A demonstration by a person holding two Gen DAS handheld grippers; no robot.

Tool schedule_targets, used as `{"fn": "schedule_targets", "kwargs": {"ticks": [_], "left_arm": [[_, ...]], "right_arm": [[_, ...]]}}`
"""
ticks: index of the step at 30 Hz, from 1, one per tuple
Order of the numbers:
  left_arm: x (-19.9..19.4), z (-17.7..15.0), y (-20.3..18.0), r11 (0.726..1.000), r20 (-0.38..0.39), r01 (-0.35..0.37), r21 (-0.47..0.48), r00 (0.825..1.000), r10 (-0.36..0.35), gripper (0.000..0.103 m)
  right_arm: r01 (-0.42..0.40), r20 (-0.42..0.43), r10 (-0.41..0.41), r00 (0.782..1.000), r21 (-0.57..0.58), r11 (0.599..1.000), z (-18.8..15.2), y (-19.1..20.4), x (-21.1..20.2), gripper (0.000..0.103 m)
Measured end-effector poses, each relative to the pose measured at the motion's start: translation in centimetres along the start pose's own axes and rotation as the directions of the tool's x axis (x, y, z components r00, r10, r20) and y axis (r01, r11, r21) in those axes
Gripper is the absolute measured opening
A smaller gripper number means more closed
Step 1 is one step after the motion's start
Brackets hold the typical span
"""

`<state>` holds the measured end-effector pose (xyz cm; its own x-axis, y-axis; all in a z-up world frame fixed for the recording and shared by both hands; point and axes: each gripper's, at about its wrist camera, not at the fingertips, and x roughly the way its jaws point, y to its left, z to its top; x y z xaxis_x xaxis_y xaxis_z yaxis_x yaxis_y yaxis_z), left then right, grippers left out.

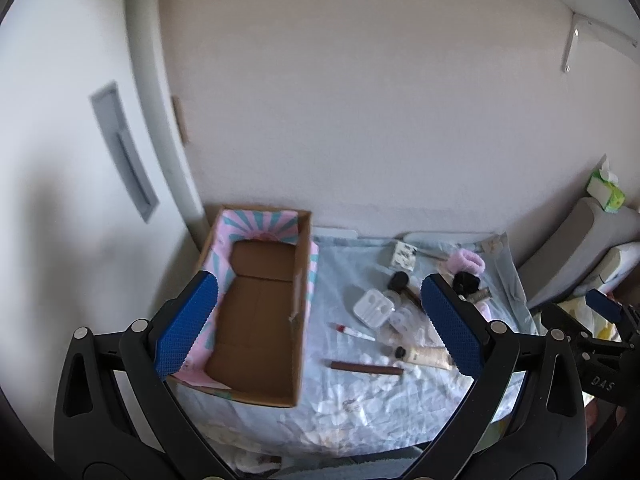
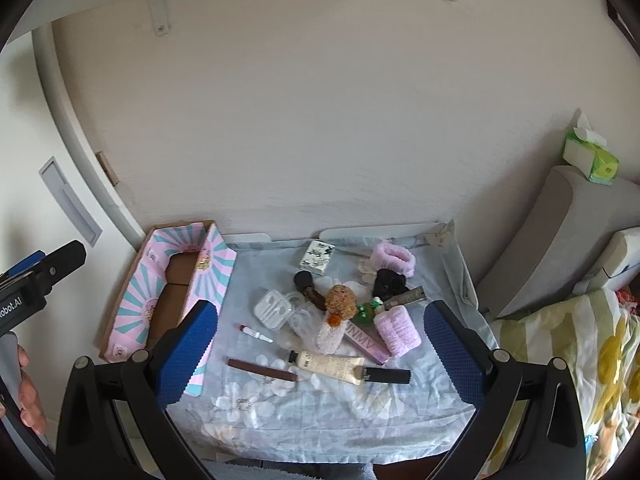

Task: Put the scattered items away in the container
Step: 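Move both tools toward the scattered items on the bed, then grasp the brown plush toy with the left tool while the right grasps the pink band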

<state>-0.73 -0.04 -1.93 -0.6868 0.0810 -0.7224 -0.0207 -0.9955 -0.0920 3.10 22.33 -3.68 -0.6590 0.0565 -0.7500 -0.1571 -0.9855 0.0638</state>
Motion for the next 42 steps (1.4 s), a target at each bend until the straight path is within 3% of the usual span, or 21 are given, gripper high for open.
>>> {"fn": "schedule_targets", "kwargs": {"ticks": [6, 15, 19, 23, 30, 36, 42], "left_arm": [[4.4, -1.7, -1.8, 0.998, -0.067, 0.068, -0.015, 0.995, -0.069, 0.102], [11.3, -5.2, -5.6, 0.993, -0.178, 0.116, 0.034, 0.978, -0.109, 0.102], [14.8, -6.7, -8.1, 0.974, -0.256, 0.215, 0.067, 0.947, -0.192, 0.101], [18.5, -8.2, -11.0, 0.961, -0.319, 0.265, 0.077, 0.92, -0.228, 0.101], [23.4, -10.0, -15.2, 0.959, -0.396, 0.259, 0.112, 0.897, -0.195, 0.1], [25.8, -10.1, -17.1, 0.966, -0.429, 0.229, 0.118, 0.889, -0.159, 0.099], [27.5, -9.7, -17.7, 0.976, -0.419, 0.195, 0.102, 0.898, -0.135, 0.097]], "right_arm": [[0.029, -0.019, -0.029, 0.999, 0.023, 0.999, -1.4, -3.8, 1.9, 0.103], [0.053, -0.053, -0.05, 0.997, 0.055, 0.997, -4.6, -9.4, 5.5, 0.103], [0.056, -0.05, -0.055, 0.997, 0.013, 0.998, -5.6, -10.5, 7.8, 0.103], [0.053, -0.054, -0.056, 0.997, -0.064, 0.997, -6.9, -11.3, 11.0, 0.103], [0.003, -0.048, -0.011, 0.999, -0.148, 0.989, -8.9, -12.4, 15.1, 0.102], [-0.051, -0.072, 0.037, 0.997, -0.198, 0.979, -9.9, -12.3, 18.1, 0.098], [-0.089, -0.07, 0.076, 0.995, -0.214, 0.973, -9.8, -12.1, 19.8, 0.097]]}}
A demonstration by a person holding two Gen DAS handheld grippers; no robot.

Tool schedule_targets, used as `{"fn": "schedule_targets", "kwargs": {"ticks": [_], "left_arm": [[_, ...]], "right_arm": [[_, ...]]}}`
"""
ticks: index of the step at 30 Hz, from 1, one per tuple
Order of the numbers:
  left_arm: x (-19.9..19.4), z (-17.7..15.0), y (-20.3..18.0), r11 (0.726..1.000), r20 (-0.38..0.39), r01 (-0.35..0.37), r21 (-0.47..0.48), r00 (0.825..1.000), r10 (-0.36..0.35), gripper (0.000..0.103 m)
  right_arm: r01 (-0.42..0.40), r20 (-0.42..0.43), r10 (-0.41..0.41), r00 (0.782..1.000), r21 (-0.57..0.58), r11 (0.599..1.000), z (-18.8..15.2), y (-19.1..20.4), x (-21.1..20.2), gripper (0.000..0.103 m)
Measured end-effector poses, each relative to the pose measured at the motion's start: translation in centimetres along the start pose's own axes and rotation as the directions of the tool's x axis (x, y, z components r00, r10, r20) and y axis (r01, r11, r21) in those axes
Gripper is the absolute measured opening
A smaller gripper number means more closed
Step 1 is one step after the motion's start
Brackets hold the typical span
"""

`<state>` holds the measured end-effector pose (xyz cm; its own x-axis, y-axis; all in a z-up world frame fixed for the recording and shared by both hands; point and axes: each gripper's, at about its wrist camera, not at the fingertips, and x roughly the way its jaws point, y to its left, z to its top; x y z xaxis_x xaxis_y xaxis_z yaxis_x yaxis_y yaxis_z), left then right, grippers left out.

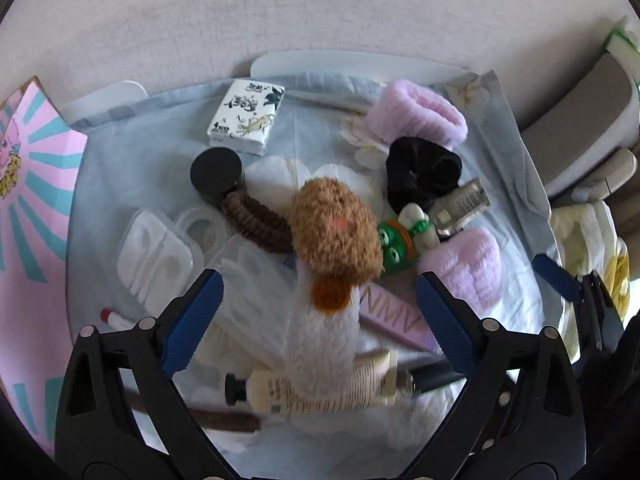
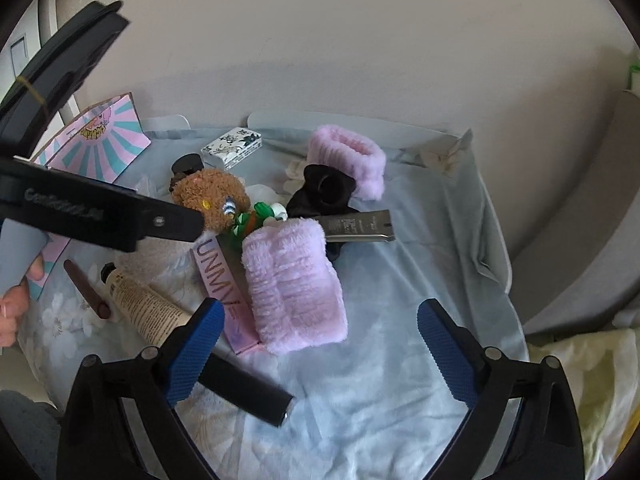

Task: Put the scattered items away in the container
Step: 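Grasp the brown plush toy with the left tool while the right grasps the pink band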

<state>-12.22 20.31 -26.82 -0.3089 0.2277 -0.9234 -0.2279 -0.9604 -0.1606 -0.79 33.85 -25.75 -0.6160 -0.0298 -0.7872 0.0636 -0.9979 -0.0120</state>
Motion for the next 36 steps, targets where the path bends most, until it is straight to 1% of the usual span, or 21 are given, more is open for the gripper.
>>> {"fn": "schedule_targets", "kwargs": {"ticks": [3, 5, 6, 9, 12, 13, 14, 15, 16, 17, 19, 21, 22, 23, 25, 28, 30, 33, 36], "left_arm": [[1.0, 0.6, 0.1, 1.0, -0.003, -0.016, -0.016, 1.0, 0.016, 0.096], [1.7, 0.9, 0.3, 0.999, -0.01, -0.026, -0.026, 1.0, 0.026, 0.092], [1.8, 1.0, 0.3, 0.999, -0.002, -0.041, -0.024, 0.999, 0.041, 0.092], [2.1, 1.2, 0.1, 0.998, 0.017, -0.069, -0.006, 0.997, 0.069, 0.09], [2.1, 1.1, -0.2, 0.995, 0.039, -0.097, 0.026, 0.995, 0.096, 0.082], [2.0, 1.0, -0.3, 0.994, 0.05, -0.105, 0.038, 0.993, 0.103, 0.076], [1.9, 0.9, -0.4, 0.993, 0.06, -0.107, 0.05, 0.993, 0.104, 0.068], [1.8, 0.8, -0.5, 0.993, 0.068, -0.104, 0.063, 0.993, 0.1, 0.063], [1.6, 0.7, -0.6, 0.993, 0.076, -0.097, 0.074, 0.993, 0.092, 0.055], [1.4, 0.6, -0.6, 0.993, 0.081, -0.09, 0.081, 0.993, 0.084, 0.049], [1.2, 0.3, -0.6, 0.994, 0.092, -0.072, 0.087, 0.994, 0.064, 0.045], [0.7, 0.0, -0.3, 0.996, 0.111, -0.041, 0.083, 0.993, 0.032, 0.037], [0.2, -0.2, 0.1, 0.997, 0.117, -0.016, 0.078, 0.993, 0.007, 0.03], [0.0, -0.4, 0.3, 0.997, 0.12, 0.0, 0.075, 0.993, -0.009, 0.028], [-0.6, -0.7, 0.7, 0.997, 0.126, 0.031, 0.069, 0.991, -0.039, 0.028], [-0.6, -0.7, 0.6, 0.997, 0.125, 0.056, 0.057, 0.99, -0.063, 0.027], [-1.1, -0.7, 0.4, 0.996, 0.138, 0.071, 0.051, 0.987, -0.078, 0.026], [-2.8, -0.5, 0.2, 0.994, 0.166, 0.083, 0.069, 0.982, -0.093, 0.026], [-5.0, -0.2, 0.2, 0.994, 0.189, 0.079, 0.074, 0.978, -0.092, 0.026]], "right_arm": [[-0.012, 0.003, 0.012, 1.0, -0.006, 1.0, 0.3, 0.1, 0.7, 0.096], [-0.02, 0.006, 0.02, 1.0, -0.01, 1.0, 0.5, 0.0, 1.1, 0.096], [-0.023, 0.007, 0.023, 1.0, -0.013, 1.0, 0.7, 0.0, 1.4, 0.096], [-0.033, 0.007, 0.033, 0.999, -0.023, 0.999, 1.1, 0.1, 2.1, 0.092], [-0.029, -0.001, 0.029, 1.0, -0.049, 0.998, 1.2, 0.3, 3.1, 0.085], [-0.029, -0.006, 0.029, 1.0, -0.058, 0.998, 1.2, 0.4, 3.3, 0.077], [-0.033, -0.016, 0.032, 0.999, -0.07, 0.997, 1.3, 0.5, 3.7, 0.065], [-0.039, -0.031, 0.037, 0.999, -0.083, 0.996, 1.3, 0.6, 4.1, 0.059], [-0.045, -0.046, 0.041, 0.998, -0.094, 0.995, 1.3, 0.8, 4.5, 0.05], [-0.05, -0.057, 0.045, 0.997, -0.104, 0.993, 1.3, 1.0, 4.7, 0.044], [-0.041, -0.05, 0.036, 0.998, -0.115, 0.992, 1.3, 1.3, 4.6, 0.042], [-0.044, -0.043, 0.039, 0.998, -0.115, 0.992, 1.6, 1.2, 4.5, 0.04], [-0.048, -0.043, 0.044, 0.998, -0.109, 0.993, 1.8, 1.0, 4.4, 0.039], [-0.054, -0.043, 0.049, 0.998, -0.103, 0.993, 1.9, 0.9, 4.4, 0.038], [-0.061, -0.04, 0.058, 0.998, -0.088, 0.994, 2.0, 0.6, 4.1, 0.037], [-0.069, -0.039, 0.067, 0.997, -0.064, 0.996, 2.0, 0.3, 4.0, 0.037], [-0.068, -0.036, 0.066, 0.997, -0.051, 0.996, 2.0, 0.1, 3.7, 0.037], [-0.062, -0.022, 0.061, 0.998, -0.042, 0.997, 2.3, 0.1, 3.0, 0.037], [-0.061, 0.0, 0.061, 0.998, -0.037, 0.997, 3.0, 0.2, 1.9, 0.036]]}}
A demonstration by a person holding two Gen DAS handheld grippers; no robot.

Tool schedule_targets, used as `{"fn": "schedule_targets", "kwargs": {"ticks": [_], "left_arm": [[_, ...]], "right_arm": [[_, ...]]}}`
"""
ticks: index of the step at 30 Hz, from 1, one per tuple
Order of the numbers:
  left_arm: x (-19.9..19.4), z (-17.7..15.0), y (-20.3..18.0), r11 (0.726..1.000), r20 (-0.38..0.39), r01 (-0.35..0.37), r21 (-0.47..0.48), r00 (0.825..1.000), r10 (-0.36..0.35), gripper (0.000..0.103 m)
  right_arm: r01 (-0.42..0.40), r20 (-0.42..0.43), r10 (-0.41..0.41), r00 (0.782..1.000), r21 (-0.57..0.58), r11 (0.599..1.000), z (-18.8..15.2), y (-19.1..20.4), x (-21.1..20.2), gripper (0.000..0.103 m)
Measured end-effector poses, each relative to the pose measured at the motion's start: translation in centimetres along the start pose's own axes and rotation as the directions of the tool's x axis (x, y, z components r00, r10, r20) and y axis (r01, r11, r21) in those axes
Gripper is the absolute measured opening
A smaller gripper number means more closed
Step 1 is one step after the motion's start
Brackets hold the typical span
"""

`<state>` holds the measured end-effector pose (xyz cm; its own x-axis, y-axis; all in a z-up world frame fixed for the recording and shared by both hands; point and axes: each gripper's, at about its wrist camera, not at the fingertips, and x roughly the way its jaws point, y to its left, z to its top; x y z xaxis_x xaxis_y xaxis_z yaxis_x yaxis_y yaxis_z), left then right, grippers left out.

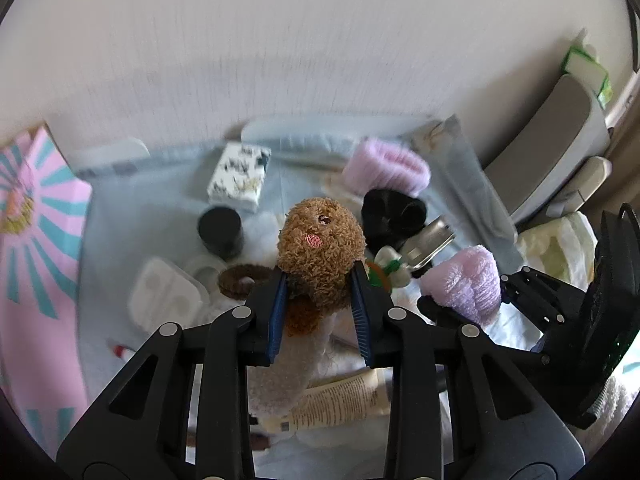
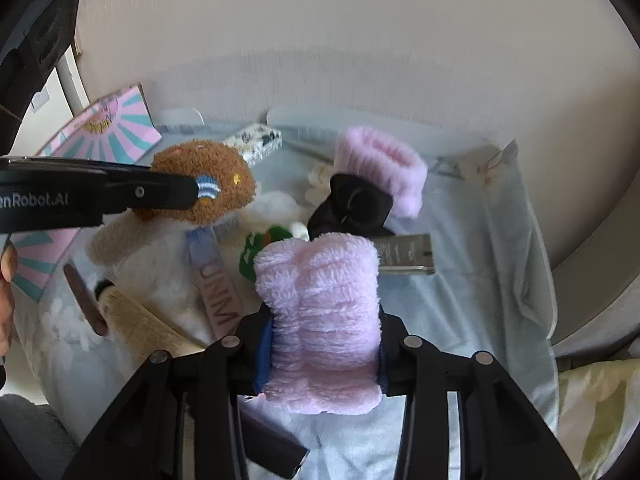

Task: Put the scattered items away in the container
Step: 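Grasp the brown plush toy with the left tool while the right grasps the pink band, then carry both items to the striped box and open both tools to drop them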

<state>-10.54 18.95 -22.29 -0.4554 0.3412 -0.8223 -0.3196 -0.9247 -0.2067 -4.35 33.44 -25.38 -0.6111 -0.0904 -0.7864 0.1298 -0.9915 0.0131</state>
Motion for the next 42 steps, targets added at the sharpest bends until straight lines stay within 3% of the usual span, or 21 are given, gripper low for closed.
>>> {"fn": "schedule_targets", "kwargs": {"ticks": [6, 12, 18, 21, 25, 29, 33, 36, 37, 38, 40, 42], "left_arm": [[-6.7, 1.6, 2.7, 0.997, 0.088, -0.025, -0.079, 0.996, 0.032, 0.026], [-15.1, 1.5, 9.2, 0.965, 0.159, -0.127, -0.228, 0.973, 0.166, 0.026], [-21.3, -1.1, 15.3, 0.903, 0.173, -0.274, -0.33, 0.923, 0.343, 0.027], [-22.0, -3.1, 17.9, 0.88, 0.145, -0.285, -0.381, 0.921, 0.361, 0.028], [-21.3, -5.9, 20.5, 0.855, 0.092, -0.291, -0.429, 0.928, 0.362, 0.028], [-20.0, -7.7, 21.8, 0.842, 0.063, -0.291, -0.454, 0.932, 0.356, 0.028], [-19.8, -8.4, 23.1, 0.841, 0.063, -0.269, -0.469, 0.94, 0.336, 0.028], [-19.4, -8.2, 23.8, 0.836, 0.037, -0.271, -0.478, 0.944, 0.327, 0.042], [-19.3, -8.2, 24.2, 0.829, 0.025, -0.275, -0.487, 0.944, 0.328, 0.052], [-19.2, -8.4, 24.5, 0.826, 0.023, -0.273, -0.493, 0.945, 0.326, 0.068], [-19.6, -8.6, 24.8, 0.82, 0.052, -0.255, -0.512, 0.944, 0.326, 0.082], [-20.1, -8.6, 24.8, 0.819, 0.074, -0.244, -0.519, 0.942, 0.328, 0.086]], "right_arm": [[-0.034, 0.085, 0.035, 0.996, -0.004, 0.999, 2.6, 0.5, -4.2, 0.034], [-0.123, 0.2, 0.139, 0.97, -0.093, 0.988, 7.7, 4.0, -8.9, 0.034], [-0.299, 0.238, 0.347, 0.907, -0.216, 0.93, 13.2, 10.7, -10.6, 0.034], [-0.364, 0.214, 0.428, 0.878, -0.279, 0.888, 15.3, 15.2, -9.8, 0.034], [-0.481, 0.112, 0.537, 0.836, -0.322, 0.816, 16.4, 21.8, -7.8, 0.034], [-0.489, 0.006, 0.523, 0.853, -0.345, 0.801, 15.9, 27.2, -4.3, 0.034], [-0.485, -0.057, 0.497, 0.866, -0.344, 0.804, 15.4, 29.4, -2.9, 0.035], [-0.476, -0.08, 0.48, 0.874, -0.348, 0.808, 15.4, 30.1, -2.4, 0.042], [-0.469, -0.085, 0.471, 0.878, -0.348, 0.812, 15.3, 30.0, -2.4, 0.046], [-0.448, -0.087, 0.447, 0.89, -0.344, 0.825, 15.4, 30.1, -2.2, 0.049], [-0.428, -0.09, 0.424, 0.901, -0.327, 0.842, 15.4, 29.5, -1.8, 0.054], [-0.446, -0.084, 0.442, 0.893, -0.292, 0.846, 15.8, 28.8, -1.7, 0.056]]}}
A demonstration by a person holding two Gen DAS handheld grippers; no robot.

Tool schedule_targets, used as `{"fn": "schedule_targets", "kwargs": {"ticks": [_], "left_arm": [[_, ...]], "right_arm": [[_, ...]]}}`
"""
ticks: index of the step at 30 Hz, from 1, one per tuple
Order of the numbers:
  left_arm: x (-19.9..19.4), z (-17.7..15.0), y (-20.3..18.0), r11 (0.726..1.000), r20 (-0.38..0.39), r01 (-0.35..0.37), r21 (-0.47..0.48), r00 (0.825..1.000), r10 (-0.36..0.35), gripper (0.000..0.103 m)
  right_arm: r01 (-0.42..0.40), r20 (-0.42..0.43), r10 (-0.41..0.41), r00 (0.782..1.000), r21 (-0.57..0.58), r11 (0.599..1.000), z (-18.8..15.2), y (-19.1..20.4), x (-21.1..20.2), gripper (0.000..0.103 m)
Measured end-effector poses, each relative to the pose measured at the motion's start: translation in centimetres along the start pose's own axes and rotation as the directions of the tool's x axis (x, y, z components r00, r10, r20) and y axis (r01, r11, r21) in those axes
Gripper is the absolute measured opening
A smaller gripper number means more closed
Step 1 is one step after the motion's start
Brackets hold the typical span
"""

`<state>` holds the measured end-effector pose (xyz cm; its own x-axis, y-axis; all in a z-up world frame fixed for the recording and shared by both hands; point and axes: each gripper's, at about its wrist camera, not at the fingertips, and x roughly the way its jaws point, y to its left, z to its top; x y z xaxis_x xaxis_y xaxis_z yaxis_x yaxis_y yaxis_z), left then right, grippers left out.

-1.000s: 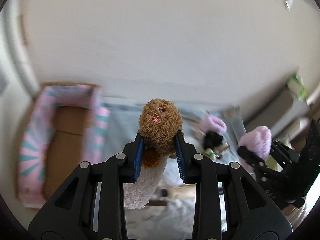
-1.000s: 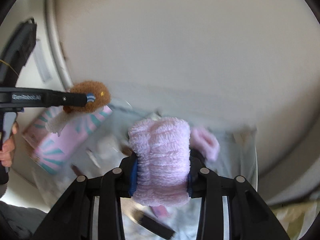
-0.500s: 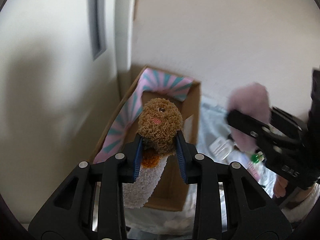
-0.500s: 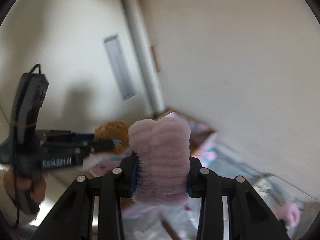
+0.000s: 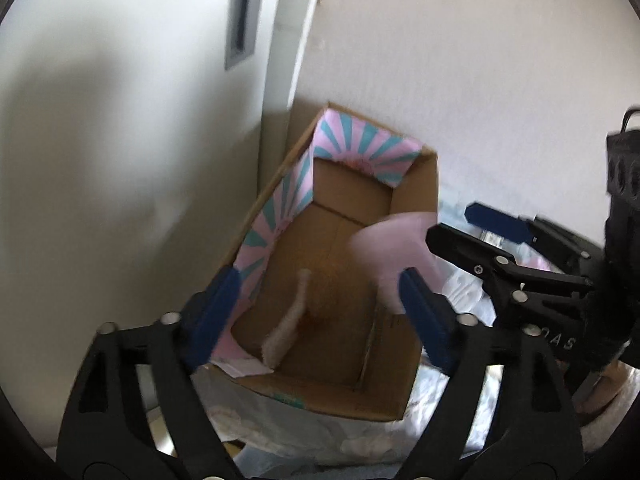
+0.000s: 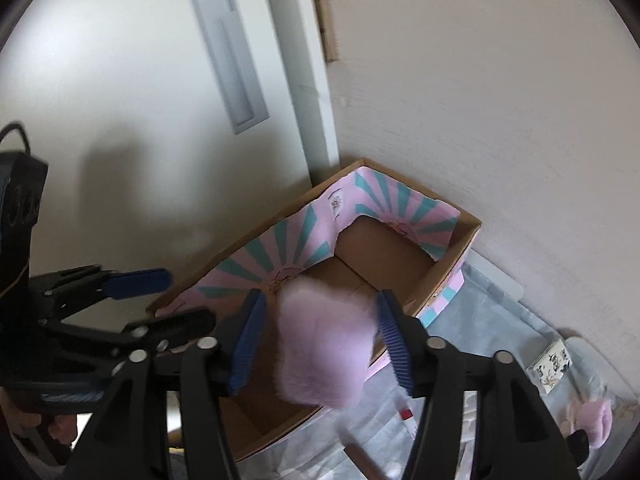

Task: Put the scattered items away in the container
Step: 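Carry both items to the striped box and open both tools to drop them, then grasp the cream tube with the left tool while the right grasps the black cylinder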

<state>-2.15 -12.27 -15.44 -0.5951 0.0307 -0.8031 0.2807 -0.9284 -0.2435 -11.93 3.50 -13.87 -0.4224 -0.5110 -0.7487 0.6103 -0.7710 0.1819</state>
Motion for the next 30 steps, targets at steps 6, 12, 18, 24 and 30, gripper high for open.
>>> {"fn": "schedule_targets", "kwargs": {"ticks": [6, 12, 18, 24, 30], "left_arm": [[-0.4, 0.6, -0.3, 0.999, 0.002, -0.023, 0.031, 1.0, 0.023, 0.086], [-0.7, 0.9, -2.3, 0.996, 0.002, -0.001, 0.088, 1.0, 0.001, 0.086], [-0.9, 1.4, -7.1, 0.973, 0.016, 0.032, 0.227, 0.999, -0.037, 0.086], [0.1, 0.4, -13.6, 0.923, -0.008, 0.099, 0.373, 0.995, -0.104, 0.091], [2.7, -3.7, -19.7, 0.827, -0.108, 0.186, 0.531, 0.983, -0.152, 0.091]], "right_arm": [[0.021, 0.059, -0.024, 0.998, 0.057, 0.998, 0.4, -1.9, -1.7, 0.059], [0.078, 0.145, -0.095, 0.985, 0.118, 0.99, -1.1, -5.8, -6.1, 0.059], [0.235, 0.193, -0.283, 0.94, 0.238, 0.943, -5.5, -12.0, -14.9, 0.06], [0.389, 0.141, -0.47, 0.872, 0.384, 0.837, -11.3, -17.2, -20.5, 0.061], [0.417, 0.061, -0.495, 0.867, 0.456, 0.786, -17.5, -18.5, -21.2, 0.061]]}}
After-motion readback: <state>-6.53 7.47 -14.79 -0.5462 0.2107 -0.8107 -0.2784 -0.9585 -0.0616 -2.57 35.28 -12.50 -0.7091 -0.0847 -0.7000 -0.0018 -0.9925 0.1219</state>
